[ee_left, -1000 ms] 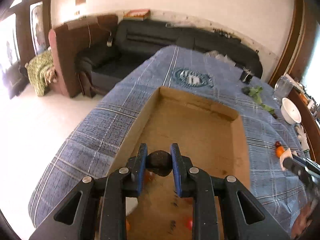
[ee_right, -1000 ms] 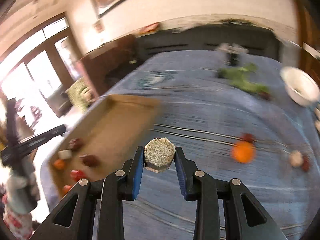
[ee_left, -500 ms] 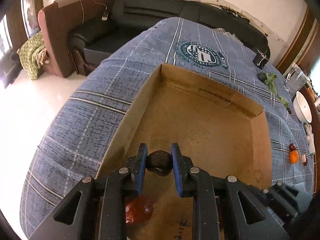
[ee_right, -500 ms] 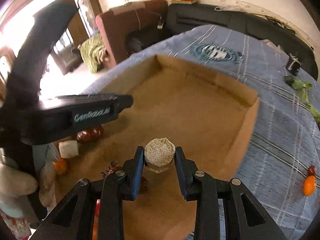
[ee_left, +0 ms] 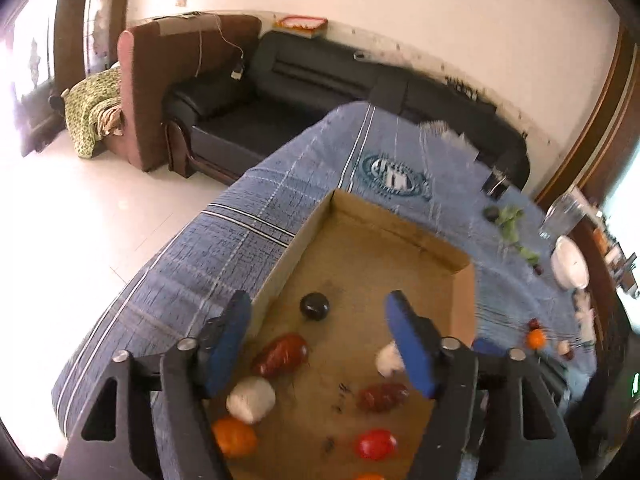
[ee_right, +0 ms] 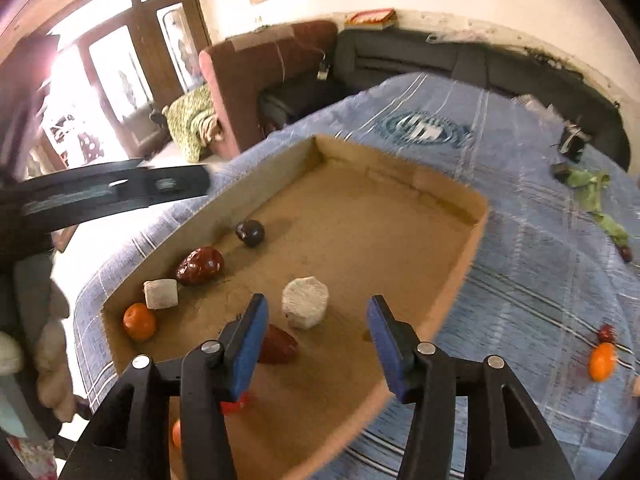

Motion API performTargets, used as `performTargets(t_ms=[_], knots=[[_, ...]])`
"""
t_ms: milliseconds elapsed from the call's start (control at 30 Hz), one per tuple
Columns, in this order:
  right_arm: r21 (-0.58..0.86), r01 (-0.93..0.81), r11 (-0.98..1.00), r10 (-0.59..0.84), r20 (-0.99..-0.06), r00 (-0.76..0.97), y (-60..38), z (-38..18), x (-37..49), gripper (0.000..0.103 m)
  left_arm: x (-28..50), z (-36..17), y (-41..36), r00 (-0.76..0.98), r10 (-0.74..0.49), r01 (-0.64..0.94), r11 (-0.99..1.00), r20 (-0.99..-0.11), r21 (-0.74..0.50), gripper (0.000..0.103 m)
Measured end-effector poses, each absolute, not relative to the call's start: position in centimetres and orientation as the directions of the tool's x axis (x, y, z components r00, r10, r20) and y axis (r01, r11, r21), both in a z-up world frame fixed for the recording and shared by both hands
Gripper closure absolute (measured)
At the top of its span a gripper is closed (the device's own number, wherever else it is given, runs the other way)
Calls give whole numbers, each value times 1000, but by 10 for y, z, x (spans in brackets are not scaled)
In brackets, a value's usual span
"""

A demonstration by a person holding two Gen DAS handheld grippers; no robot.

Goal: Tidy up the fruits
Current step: 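Open the left tool over the box while the right tool releases the rice cake into it, then grasp an orange with the left tool while the right tool grasps a red date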

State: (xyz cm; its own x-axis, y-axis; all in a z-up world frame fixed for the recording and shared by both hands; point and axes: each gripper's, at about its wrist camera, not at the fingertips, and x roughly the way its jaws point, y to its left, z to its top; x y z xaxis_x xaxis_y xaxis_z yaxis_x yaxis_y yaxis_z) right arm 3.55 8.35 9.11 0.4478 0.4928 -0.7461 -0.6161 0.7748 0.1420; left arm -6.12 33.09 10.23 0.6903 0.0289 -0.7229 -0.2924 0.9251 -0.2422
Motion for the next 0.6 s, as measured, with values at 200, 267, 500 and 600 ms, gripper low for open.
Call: performTargets(t_ms=[200,267,500,600], knots=[[251,-513,821,547,-602,581,26,180,60,39,-90,156,323,744,92,-313,923,-662,-223,28],[233,-508,829,542,-558,629,5,195,49,24,-103,168,312,785,83,-284,929,-614,-238,11],[108,-421,900,388,-638,665,-56,132,12,17,-117,140,261,789,-180,-109,900,-588,-423,6],[143,-322,936,328,-687,648,-105,103,12,17,-103,120,235,750,-247,-76,889,-613,-451,6]])
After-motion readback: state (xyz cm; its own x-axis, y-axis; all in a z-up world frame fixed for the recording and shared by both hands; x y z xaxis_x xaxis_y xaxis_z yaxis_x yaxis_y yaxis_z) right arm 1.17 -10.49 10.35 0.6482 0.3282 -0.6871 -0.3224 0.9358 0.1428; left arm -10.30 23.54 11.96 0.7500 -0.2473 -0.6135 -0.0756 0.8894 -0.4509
